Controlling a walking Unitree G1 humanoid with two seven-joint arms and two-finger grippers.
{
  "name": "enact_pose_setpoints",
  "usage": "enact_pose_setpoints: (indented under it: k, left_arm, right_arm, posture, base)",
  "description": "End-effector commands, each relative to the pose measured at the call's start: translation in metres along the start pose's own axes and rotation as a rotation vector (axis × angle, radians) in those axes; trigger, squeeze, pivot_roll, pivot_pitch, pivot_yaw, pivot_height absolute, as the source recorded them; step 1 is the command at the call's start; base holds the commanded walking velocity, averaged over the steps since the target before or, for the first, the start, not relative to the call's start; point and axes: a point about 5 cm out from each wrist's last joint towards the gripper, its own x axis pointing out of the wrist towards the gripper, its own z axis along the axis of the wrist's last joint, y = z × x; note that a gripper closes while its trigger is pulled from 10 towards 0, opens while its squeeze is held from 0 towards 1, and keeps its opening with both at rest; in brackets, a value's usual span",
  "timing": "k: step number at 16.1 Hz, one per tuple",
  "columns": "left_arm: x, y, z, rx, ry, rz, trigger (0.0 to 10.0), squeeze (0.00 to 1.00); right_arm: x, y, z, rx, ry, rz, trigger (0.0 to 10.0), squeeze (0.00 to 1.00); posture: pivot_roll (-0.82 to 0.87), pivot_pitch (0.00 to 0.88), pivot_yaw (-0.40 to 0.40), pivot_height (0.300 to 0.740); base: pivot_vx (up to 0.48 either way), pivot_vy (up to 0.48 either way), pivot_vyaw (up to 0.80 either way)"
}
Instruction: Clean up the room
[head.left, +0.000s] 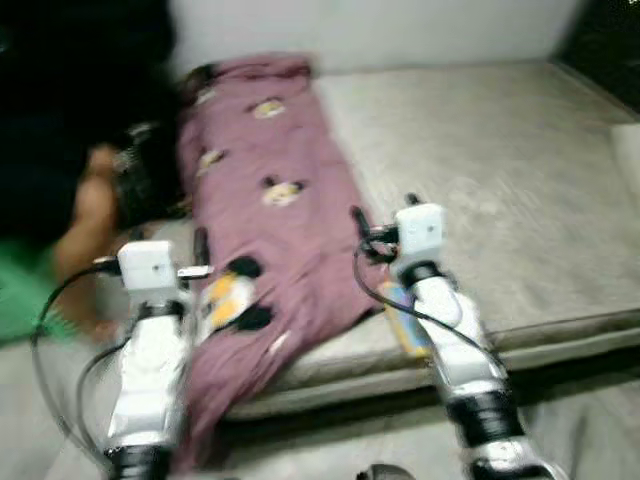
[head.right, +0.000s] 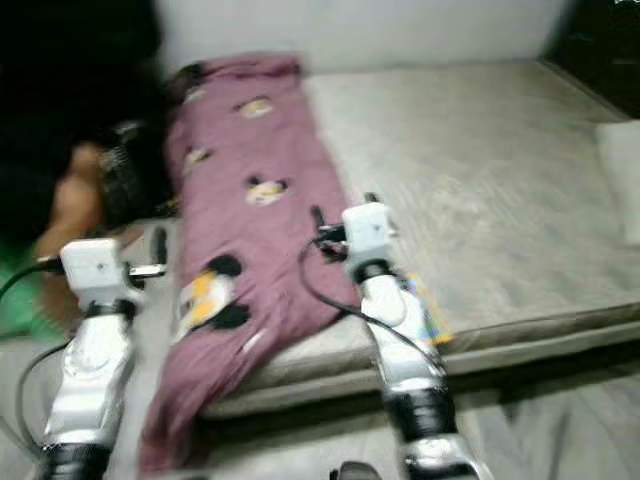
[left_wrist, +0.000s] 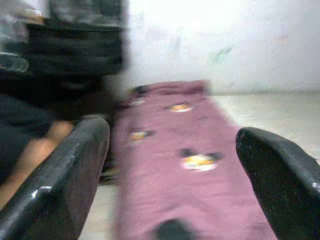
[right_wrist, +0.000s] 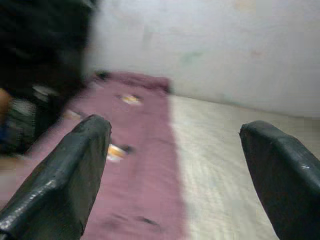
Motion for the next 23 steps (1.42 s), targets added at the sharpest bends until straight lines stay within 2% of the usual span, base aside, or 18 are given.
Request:
enact_pose_setpoints:
  k: [1,8,11,23]
  left_arm:
    - [-0.0001,0.0089,-0.0002,0.046,0.006,0.03,10.0,0.0]
    - [0.0,0.0099,-0.0029,0.091,0.02,0.059,10.0,0.0]
    - [-0.0006,0.0081,-0.0029,0.108,0.019,0.056,10.0,0.0]
    - [0.0007,0.0047,-0.003,0.099,0.016,0.051,10.0,0.0]
  right_arm:
    - [0.0045,0.0046,0.0072,0.018,-0.027,0.004,10.0,0.0]
    - [0.0037,0.0059,0.0067,-0.001,-0.028,0.013,10.0,0.0]
    - [0.0032,0.0071,0.0064,-0.007,-0.028,0.022,10.0,0.0]
    - [0.0044,0.0058,0.0059,-0.022,-0.025,0.034,10.0,0.0]
  posture:
    - [-0.04,0.0,-0.01,0.74]
    - [-0.04,0.0,-0.012,0.74]
    - [-0.04,0.0,-0.014,0.74]
    - [-0.04,0.0,-0.024,0.74]
  base:
    - [0.0,0.0,0.0]
    - [0.0,0.0,0.0]
    - [0.0,0.0,0.71]
    - [0.0,0.0,0.0]
